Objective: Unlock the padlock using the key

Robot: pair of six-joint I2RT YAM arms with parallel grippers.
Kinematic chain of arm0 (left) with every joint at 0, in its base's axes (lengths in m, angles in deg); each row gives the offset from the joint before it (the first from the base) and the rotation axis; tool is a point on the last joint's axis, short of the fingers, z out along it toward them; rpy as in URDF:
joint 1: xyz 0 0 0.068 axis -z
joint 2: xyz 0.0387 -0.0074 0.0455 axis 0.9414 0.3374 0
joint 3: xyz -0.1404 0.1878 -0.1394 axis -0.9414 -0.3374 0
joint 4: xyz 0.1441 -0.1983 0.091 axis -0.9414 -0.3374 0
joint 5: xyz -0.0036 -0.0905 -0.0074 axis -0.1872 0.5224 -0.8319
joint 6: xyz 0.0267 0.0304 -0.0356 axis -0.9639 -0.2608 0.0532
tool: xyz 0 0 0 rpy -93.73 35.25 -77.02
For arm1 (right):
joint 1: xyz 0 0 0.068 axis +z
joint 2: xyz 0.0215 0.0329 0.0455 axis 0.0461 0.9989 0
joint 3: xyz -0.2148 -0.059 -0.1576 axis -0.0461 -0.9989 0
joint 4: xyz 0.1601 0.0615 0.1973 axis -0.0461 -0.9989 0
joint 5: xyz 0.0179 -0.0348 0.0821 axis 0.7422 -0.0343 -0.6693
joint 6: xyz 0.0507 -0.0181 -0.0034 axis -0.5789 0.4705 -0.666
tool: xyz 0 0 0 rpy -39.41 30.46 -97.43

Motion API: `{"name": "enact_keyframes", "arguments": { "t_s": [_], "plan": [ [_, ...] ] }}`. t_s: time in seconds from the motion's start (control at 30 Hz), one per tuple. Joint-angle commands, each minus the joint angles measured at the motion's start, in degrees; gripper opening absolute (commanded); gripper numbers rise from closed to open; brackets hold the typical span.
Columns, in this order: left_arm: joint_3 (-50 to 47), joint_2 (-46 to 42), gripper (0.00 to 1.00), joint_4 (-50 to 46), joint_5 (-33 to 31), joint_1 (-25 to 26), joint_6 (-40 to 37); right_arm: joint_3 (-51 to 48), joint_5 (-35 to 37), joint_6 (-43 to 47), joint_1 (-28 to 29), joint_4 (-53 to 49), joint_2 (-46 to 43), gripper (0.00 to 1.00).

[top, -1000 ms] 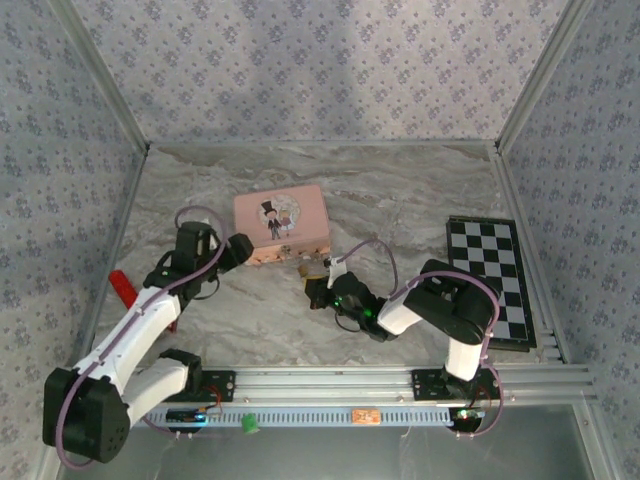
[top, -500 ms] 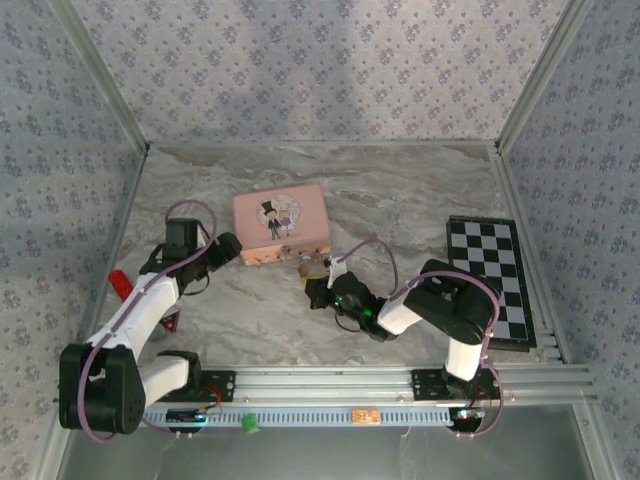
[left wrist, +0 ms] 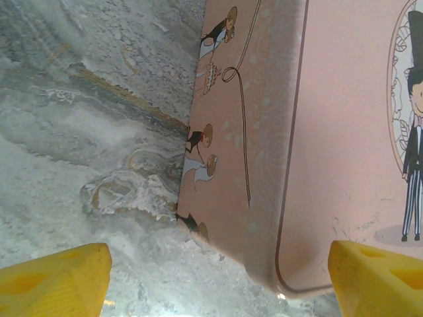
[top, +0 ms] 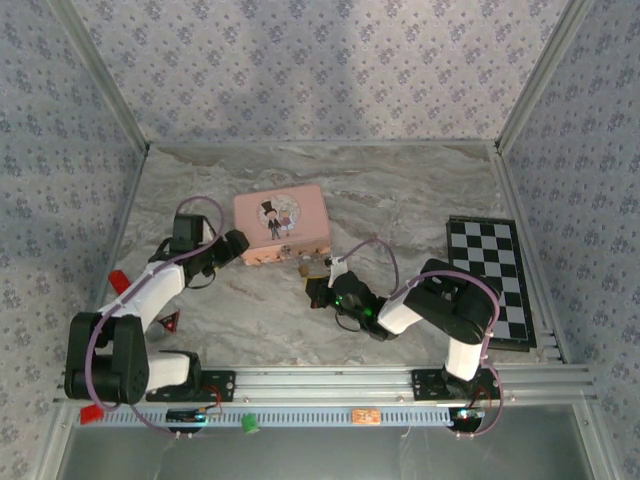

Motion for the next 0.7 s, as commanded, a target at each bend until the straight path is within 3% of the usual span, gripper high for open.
{"name": "enact_keyframes", "arguments": {
  "t_s": [0.0, 0.33, 0.67],
  "plan": [
    [2.7, 2.1, 0.84, 4.1, 1.9, -0.2, 0.7, 0.0, 0.8, -1.3, -0.8, -1.7, 1.1, 0.03],
    [3.8, 8.6, 0.76, 9.3, 4.2, 0.3, 2.1, 0.0, 0.6, -1.6, -0.9, -2.5, 0.8, 0.04],
    [1.7, 7.7, 0.68, 10.5, 3.7, 5.8, 4.4, 1.1, -0.6, -1.6, -1.2, -4.5, 0.9, 0.07]
  ]
}}
